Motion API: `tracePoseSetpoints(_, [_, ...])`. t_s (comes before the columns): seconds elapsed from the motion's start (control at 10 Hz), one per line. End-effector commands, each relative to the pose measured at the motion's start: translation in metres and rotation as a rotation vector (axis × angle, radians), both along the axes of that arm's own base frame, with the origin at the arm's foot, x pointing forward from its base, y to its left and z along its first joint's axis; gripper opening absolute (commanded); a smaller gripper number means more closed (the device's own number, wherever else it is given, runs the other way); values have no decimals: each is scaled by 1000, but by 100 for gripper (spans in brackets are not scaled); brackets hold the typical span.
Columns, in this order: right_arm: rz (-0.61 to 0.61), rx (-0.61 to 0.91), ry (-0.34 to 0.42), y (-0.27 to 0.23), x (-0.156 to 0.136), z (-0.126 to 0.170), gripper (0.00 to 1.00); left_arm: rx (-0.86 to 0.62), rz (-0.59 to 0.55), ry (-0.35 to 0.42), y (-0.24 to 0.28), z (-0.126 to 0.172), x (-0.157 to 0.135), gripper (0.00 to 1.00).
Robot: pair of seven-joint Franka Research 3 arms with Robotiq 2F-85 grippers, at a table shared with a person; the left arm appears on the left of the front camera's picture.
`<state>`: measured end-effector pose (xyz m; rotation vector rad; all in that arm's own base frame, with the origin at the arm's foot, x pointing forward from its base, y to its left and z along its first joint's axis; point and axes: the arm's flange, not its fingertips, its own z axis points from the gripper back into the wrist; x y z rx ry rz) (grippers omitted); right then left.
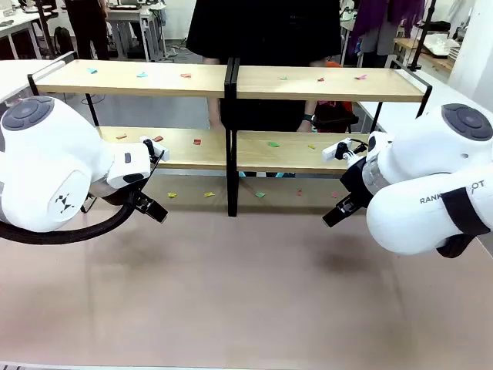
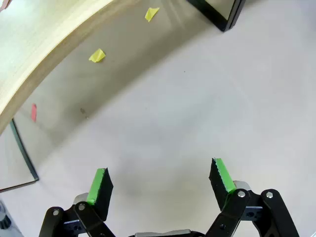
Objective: Clean the shelves.
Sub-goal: Pick up the Duster when the human hands it over.
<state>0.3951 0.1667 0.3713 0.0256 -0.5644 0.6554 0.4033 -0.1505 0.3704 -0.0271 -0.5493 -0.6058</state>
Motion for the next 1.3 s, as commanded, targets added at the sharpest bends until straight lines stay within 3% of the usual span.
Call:
tracePoseSetpoints(0.0, [0,0,0,0,0,0,100,0,0,0,0,0,0,100])
tracePoseSetpoints(1.1, [0,0,0,0,0,0,100,0,0,0,0,0,0,100])
tracePoseSetpoints(1.2, [21,-12,23,-12,-1,14,100,-12,-26,3,-8,14,-11,100])
